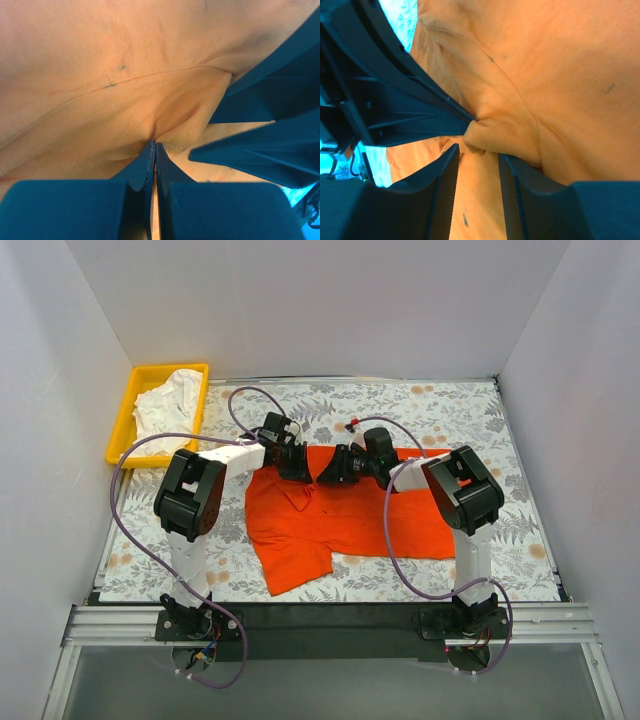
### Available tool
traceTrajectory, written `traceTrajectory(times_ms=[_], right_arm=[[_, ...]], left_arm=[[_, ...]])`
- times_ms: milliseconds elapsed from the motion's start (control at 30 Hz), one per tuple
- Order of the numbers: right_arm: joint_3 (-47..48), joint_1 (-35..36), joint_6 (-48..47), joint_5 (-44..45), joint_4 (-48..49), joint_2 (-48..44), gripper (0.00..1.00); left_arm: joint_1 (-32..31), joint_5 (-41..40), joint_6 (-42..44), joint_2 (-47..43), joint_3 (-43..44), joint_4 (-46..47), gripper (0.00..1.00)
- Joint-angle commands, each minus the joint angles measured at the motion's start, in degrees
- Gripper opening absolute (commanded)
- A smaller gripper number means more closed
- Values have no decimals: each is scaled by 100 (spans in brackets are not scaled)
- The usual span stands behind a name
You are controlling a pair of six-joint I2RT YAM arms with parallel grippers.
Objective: Fold and stack the t-shirts
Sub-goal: Fold the tshirt
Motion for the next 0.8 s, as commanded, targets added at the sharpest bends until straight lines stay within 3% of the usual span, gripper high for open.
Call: traceTrajectory(times_ms=[0, 333, 533, 667, 767], right_arm=[[236, 41, 18, -137, 317, 103, 36], [244, 137, 18, -137, 414, 252, 32], [148, 155, 0, -119, 414, 139, 15], [-18, 155, 35, -67, 388, -151, 4], [-142, 155, 114, -32, 344, -327, 2]], left_arm=[[32, 198, -45, -14, 138, -95, 0], [32, 312, -124, 21, 155, -95, 0], [32, 234, -194, -84, 129, -77, 0], [23, -64, -343, -400, 41, -103, 14], [23, -574, -693, -831, -90, -217, 30]])
